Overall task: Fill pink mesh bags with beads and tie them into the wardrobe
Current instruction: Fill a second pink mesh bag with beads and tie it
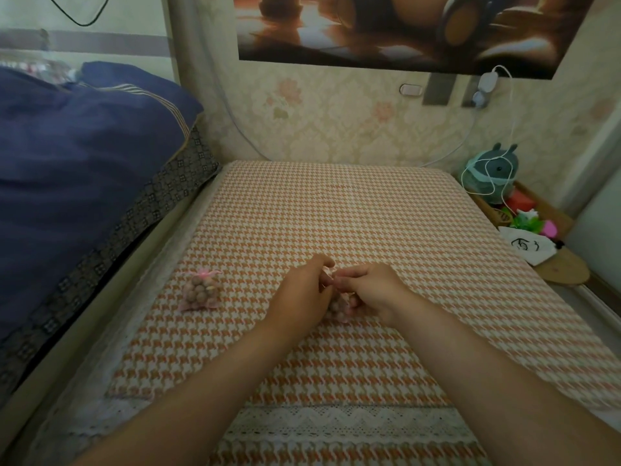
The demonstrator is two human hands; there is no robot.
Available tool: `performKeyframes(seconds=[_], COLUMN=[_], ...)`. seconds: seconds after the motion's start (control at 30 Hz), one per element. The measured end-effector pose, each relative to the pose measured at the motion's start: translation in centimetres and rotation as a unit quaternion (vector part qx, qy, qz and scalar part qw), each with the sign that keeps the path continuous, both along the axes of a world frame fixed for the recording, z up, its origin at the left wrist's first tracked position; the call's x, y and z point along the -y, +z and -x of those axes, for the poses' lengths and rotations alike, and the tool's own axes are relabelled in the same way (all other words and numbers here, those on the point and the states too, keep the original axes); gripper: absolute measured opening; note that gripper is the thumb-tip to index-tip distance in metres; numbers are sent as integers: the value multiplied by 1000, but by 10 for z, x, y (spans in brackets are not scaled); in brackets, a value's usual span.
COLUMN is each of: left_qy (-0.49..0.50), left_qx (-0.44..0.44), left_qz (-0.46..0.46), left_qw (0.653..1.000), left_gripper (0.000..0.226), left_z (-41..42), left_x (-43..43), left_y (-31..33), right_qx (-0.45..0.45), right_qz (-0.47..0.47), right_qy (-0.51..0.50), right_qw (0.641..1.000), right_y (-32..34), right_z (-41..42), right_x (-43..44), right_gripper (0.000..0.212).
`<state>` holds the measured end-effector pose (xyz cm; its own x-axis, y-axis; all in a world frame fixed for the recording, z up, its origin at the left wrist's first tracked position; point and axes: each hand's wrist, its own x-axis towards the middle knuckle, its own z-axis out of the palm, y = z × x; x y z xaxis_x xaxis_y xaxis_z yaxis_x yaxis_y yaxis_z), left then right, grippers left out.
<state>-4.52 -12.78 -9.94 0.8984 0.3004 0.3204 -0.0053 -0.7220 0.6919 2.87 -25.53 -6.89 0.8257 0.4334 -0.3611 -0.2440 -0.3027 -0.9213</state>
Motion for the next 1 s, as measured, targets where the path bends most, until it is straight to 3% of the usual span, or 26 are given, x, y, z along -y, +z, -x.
performKeyframes(seconds=[0.1,0.23,0.33,0.83,1.0], left_qy=[-8,-3,4,18,27], left_qx=[0,-1,-8,-14,-30], left_qz=[-14,13,38,130,102], left_qw=[1000,1000,999,991,994], left_gripper=[31,29,26,22,24], left_z=[2,3,2,7,9], left_x=[0,-3,-3,2,0], left_y=[0,-2,-2,-2,-5], right_qx=[23,145,199,173,124], right_qz=[17,85,124,145,114], right_qy=[-6,42,85,154,155], right_qw=[1000,985,968,962,973], right_y=[-2,-5,-4,4,7], right_z=[-2,-8,-12,-13,-12], right_x=[1,4,5,11,12], right_gripper=[15,4,12,10,14])
